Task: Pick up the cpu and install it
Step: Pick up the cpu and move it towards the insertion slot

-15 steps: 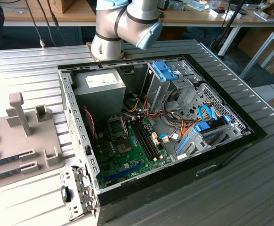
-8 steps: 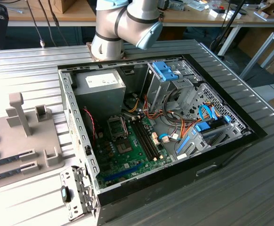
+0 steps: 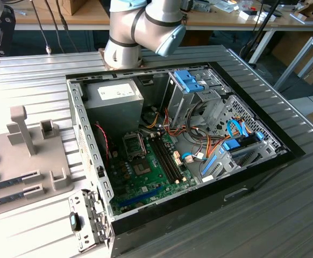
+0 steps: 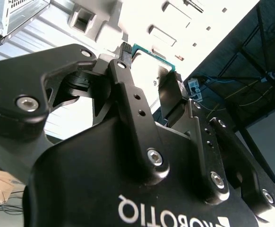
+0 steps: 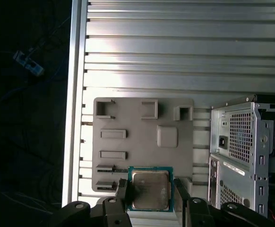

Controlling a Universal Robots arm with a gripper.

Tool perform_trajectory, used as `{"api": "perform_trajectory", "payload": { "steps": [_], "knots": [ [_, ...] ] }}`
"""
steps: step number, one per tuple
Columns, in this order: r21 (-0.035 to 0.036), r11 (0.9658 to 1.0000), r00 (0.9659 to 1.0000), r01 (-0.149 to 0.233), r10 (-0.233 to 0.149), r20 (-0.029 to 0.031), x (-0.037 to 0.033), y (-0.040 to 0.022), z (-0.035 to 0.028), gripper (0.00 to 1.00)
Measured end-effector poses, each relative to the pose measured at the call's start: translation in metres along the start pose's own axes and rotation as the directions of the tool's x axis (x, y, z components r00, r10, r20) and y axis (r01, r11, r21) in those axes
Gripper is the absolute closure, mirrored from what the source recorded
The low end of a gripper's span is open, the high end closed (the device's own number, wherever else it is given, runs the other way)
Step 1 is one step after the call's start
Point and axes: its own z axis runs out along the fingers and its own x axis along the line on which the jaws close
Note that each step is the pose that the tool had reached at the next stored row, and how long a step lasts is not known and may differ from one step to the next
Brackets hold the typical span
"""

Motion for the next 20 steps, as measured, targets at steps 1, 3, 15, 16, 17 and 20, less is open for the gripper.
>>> {"api": "perform_trajectory", "payload": {
  "steps": [1, 3, 15, 16, 17, 20],
  "knots": [
    [0.0000, 1.0000, 1.0000, 0.000, 0.000, 0.0000, -0.0009, 0.0000, 0.0000, 0.53],
    [0.0000, 1.0000, 1.0000, 0.000, 0.000, 0.0000, -0.0023, -0.0001, 0.0000, 0.53],
    [0.0000, 1.0000, 1.0000, 0.000, 0.000, 0.0000, -0.0099, -0.0003, -0.0002, 0.53],
    [0.0000, 1.0000, 1.0000, 0.000, 0.000, 0.0001, -0.0105, -0.0004, -0.0002, 0.53],
    [0.0000, 1.0000, 1.0000, 0.000, 0.000, 0.0001, -0.0111, -0.0004, -0.0002, 0.53],
    [0.0000, 1.0000, 1.0000, 0.000, 0.000, 0.0000, -0.0132, -0.0004, -0.0003, 0.53]
  ]
}}
